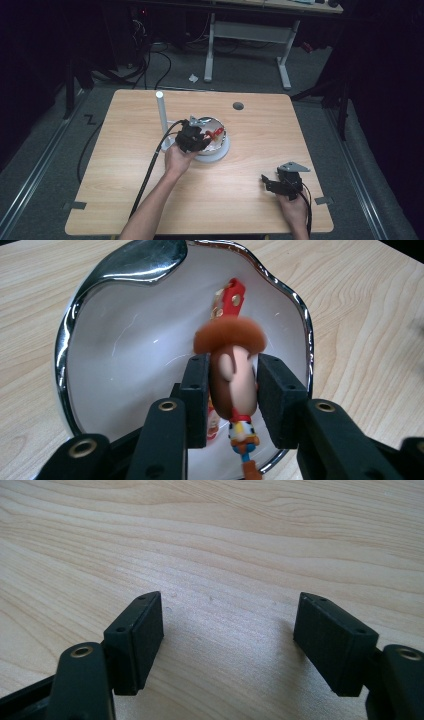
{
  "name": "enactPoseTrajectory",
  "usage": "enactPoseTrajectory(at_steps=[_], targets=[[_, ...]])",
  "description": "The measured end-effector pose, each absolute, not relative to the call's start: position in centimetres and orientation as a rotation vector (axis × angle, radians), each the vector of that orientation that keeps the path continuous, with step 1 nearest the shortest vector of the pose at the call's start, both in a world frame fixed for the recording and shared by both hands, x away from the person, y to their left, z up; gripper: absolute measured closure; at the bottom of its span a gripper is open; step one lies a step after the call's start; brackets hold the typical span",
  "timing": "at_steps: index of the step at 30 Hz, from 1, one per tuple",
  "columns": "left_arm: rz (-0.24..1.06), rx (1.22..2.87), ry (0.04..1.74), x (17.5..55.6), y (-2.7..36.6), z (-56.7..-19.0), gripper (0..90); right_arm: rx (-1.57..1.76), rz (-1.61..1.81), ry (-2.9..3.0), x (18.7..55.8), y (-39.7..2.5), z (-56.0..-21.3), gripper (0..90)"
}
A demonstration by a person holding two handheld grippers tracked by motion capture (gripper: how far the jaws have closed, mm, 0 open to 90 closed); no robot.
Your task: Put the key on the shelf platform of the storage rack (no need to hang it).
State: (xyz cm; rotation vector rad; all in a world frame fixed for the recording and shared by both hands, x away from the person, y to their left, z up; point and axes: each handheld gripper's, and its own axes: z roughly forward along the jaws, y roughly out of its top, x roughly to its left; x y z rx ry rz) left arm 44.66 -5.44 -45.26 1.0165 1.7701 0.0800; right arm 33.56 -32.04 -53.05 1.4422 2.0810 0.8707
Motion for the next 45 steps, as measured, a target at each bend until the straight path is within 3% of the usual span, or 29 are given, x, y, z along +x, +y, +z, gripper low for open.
enactPoseTrajectory(at_steps=[7, 15, 45], targets=[[0.095, 1.005, 1.755, 44.5, -5.2, -44.8, 52.8, 1.442, 0.871, 2.081, 33.6, -32.0, -53.1, 28.3], [0.088, 0.983, 1.73, 43.7, -4.4, -43.5, 44.7, 1.442, 0.871, 2.081, 33.6, -32.0, -53.1, 28.3], [0.103, 0.886, 1.712, 40.1, 1.3, -40.5, 42.1, 1.443, 0.871, 2.08, 33.6, -32.0, -53.1, 28.3]])
